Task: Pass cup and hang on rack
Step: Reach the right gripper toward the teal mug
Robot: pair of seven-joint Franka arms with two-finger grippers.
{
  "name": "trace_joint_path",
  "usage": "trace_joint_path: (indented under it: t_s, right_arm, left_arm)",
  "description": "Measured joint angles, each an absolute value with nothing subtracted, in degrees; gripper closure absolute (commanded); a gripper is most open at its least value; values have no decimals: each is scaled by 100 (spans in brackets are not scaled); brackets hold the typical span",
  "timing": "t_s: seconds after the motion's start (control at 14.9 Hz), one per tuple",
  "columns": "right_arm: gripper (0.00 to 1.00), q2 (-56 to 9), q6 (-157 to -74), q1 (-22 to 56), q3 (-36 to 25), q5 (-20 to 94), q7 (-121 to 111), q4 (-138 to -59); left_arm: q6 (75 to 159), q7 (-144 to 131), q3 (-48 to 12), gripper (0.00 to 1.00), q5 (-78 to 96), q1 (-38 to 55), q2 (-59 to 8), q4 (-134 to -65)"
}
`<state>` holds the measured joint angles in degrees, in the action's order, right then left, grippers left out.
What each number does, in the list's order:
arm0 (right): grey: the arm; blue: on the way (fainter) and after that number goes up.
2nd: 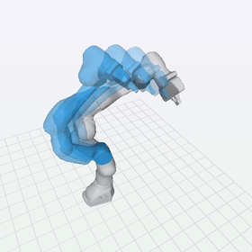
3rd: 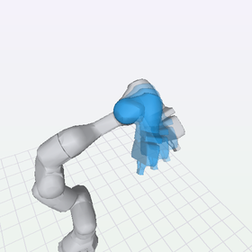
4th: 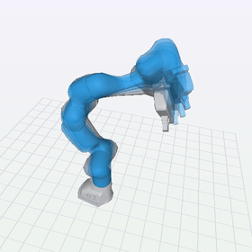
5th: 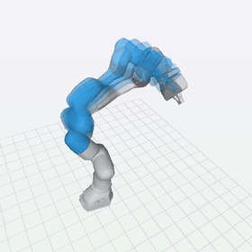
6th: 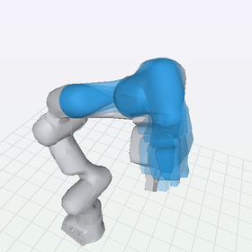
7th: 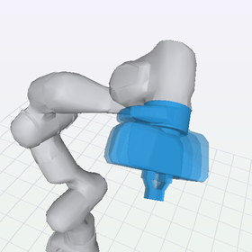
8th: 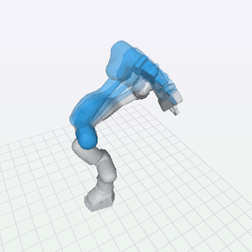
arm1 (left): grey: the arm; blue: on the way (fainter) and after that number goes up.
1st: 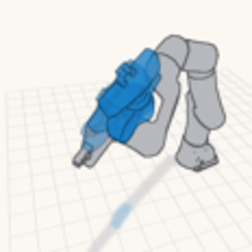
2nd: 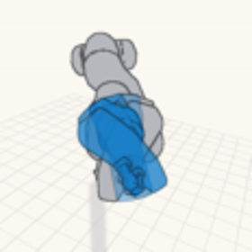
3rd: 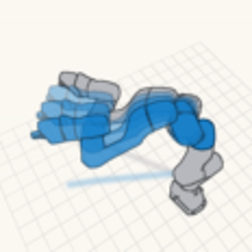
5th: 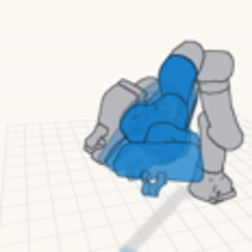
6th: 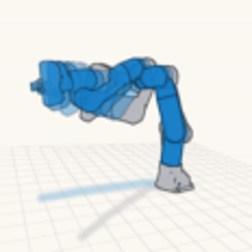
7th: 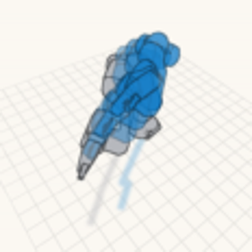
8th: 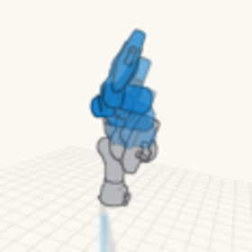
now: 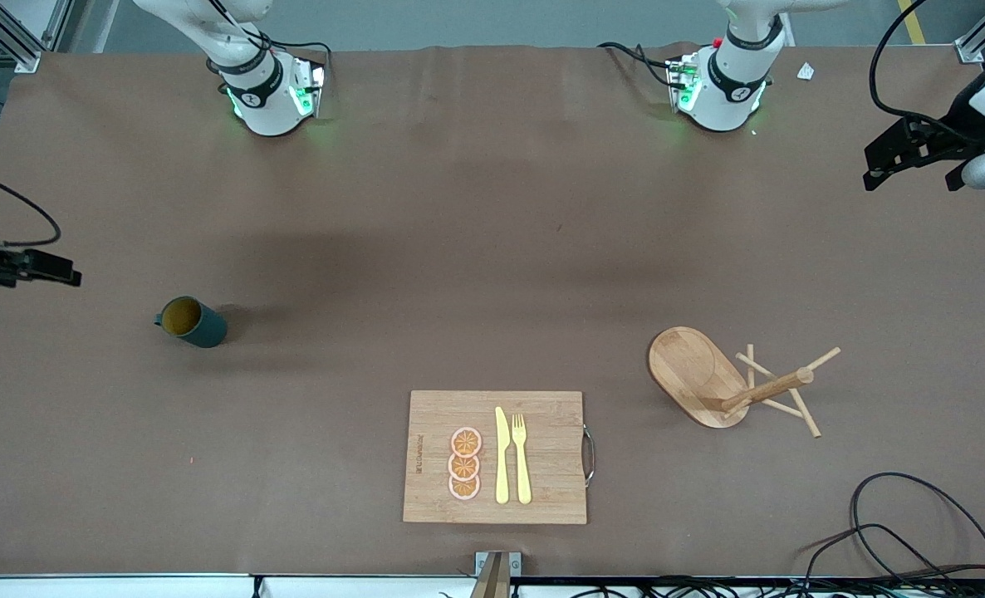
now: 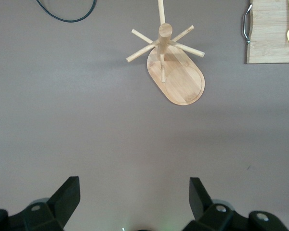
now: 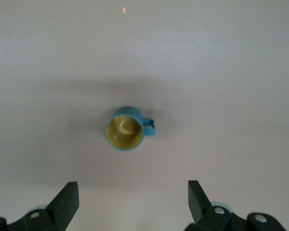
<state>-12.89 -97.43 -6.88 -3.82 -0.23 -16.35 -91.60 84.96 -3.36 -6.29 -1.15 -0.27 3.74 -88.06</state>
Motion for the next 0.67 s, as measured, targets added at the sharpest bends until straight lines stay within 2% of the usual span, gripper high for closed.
trace_joint_path:
  t_s: [0.2,0.47,0.67]
  right_arm:
    - [0,-1535,-10546,-788,-385,-15,-2703,-9747]
    - [0,-1698,-11960,-886,-386,239,-3473,-10960]
    - [0,-1861,-12508,-889,-385,306,-3970,-11355]
  left_arm:
    - [8496,-336,-630,0,-115,-27,313,-8801]
    - [8496,-336,-634,0,-110,-17,226,-8785]
    - [8496,-336,-638,0,-107,-7,210,-8776]
